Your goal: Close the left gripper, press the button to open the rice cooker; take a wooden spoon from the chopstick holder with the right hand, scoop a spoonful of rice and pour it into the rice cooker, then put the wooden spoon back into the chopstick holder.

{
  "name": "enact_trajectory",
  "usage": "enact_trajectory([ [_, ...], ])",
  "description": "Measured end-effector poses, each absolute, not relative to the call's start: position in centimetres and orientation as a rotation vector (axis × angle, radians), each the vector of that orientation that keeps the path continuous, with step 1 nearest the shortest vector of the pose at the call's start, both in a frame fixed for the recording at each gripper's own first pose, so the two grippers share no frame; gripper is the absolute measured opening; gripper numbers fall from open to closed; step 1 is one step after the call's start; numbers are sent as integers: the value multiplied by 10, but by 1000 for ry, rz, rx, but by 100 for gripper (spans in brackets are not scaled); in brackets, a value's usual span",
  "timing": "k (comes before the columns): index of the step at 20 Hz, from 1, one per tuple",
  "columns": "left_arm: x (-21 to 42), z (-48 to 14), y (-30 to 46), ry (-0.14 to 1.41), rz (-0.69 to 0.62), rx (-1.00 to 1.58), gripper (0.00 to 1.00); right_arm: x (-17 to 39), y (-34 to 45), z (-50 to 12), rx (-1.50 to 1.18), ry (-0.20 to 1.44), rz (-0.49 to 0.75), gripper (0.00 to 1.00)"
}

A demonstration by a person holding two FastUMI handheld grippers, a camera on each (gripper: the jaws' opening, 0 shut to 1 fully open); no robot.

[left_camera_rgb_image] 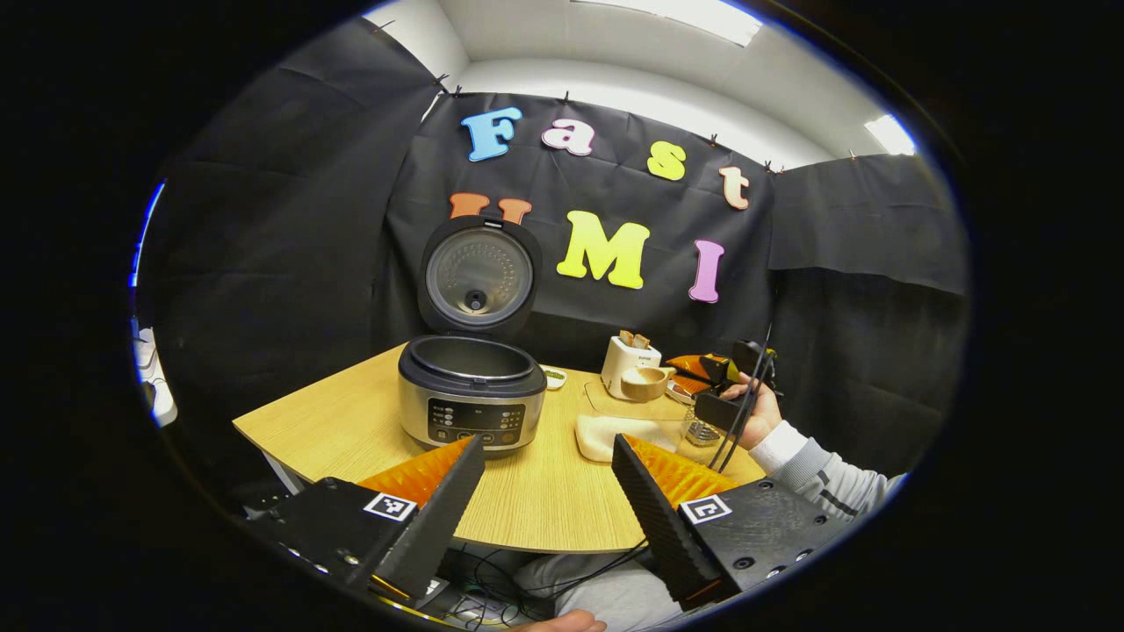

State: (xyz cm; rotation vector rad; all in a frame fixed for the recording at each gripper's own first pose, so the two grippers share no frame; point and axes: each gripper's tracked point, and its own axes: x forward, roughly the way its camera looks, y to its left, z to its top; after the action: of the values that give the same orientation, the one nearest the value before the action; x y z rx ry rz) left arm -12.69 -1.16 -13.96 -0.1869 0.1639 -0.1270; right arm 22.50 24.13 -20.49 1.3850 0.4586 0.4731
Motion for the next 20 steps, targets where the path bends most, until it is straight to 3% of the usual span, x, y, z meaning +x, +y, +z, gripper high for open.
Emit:
enact_trajectory([
  [10, -129, -139, -10, 164, -108, -158, 94, 220, 236, -190, 1658, 453, 516, 10],
  [20, -148, -118, 6, 106, -93, -124, 94, 198, 348, -148, 1549, 514, 605, 10],
])
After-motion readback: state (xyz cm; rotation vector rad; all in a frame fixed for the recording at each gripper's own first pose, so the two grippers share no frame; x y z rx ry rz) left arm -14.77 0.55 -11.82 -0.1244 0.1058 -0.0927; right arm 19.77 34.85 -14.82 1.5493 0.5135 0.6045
